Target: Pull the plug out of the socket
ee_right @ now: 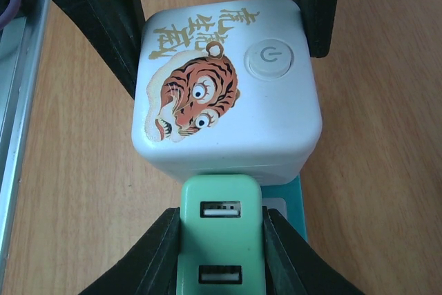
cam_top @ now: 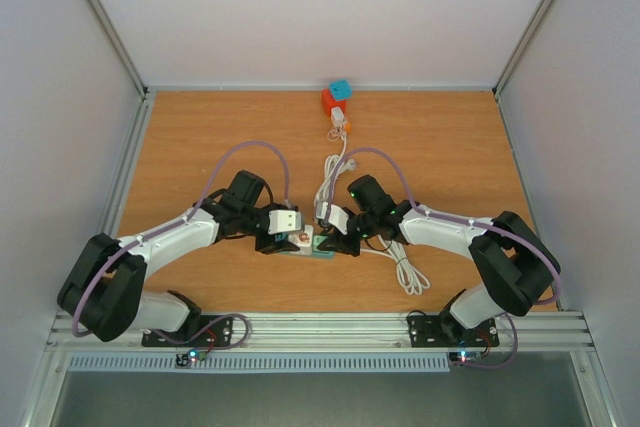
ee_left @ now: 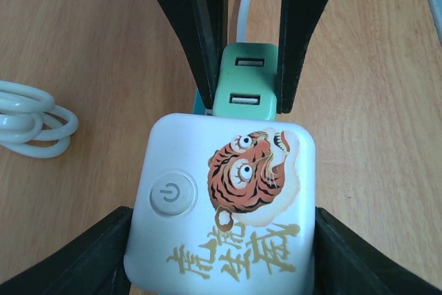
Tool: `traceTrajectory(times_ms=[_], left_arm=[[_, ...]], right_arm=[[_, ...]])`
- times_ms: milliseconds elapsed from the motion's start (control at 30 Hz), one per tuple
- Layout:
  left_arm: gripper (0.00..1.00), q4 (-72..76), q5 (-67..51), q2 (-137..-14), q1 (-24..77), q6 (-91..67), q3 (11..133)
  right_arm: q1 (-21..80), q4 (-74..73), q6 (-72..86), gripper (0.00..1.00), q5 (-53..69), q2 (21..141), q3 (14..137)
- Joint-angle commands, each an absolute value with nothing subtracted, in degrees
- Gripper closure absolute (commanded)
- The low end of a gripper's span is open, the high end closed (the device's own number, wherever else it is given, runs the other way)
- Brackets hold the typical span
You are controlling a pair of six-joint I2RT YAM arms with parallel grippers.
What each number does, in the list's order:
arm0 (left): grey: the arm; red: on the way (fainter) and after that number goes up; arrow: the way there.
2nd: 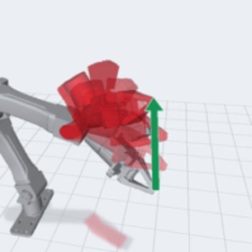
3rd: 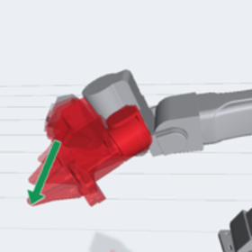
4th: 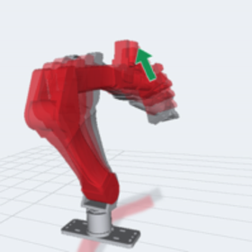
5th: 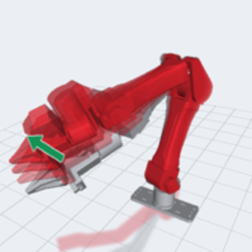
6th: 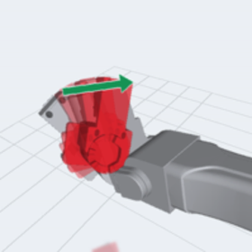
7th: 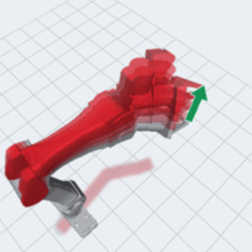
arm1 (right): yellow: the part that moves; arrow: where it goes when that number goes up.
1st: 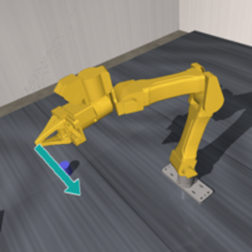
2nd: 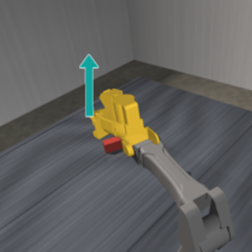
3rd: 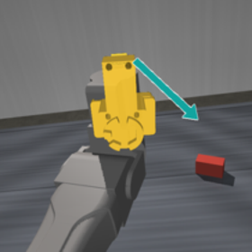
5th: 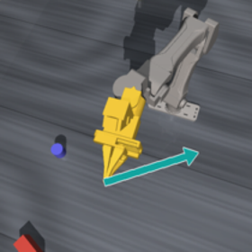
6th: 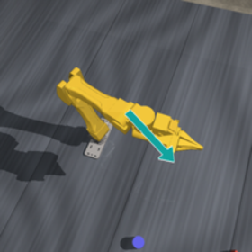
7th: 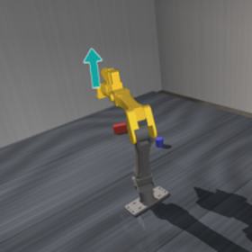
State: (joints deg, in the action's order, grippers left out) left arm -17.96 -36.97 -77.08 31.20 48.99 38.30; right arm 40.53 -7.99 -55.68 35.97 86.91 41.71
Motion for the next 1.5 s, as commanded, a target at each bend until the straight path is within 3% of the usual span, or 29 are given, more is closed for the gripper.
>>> traceTrajectory(times_ms=[0,133,967,1467], left_arm=[[0.53,-15.55,-42.27,-75.28,31.61,48.24,38.22],[0.59,-16.90,-43.81,-74.44,31.57,48.21,39.51],[0.68,-20.38,-48.24,-72.41,29.33,44.07,45.33],[0.70,-36.65,-43.86,-70.08,14.78,53.69,54.28]], right_arm=[[41.67,-7.90,-56.34,0.90,33.78,87.97,39.99],[41.74,-7.82,-56.43,0.91,33.41,88.20,40.05],[41.69,-7.64,-56.34,0.93,31.73,88.79,39.99],[41.70,-7.82,-56.07,0.92,32.00,88.86,40.21]])
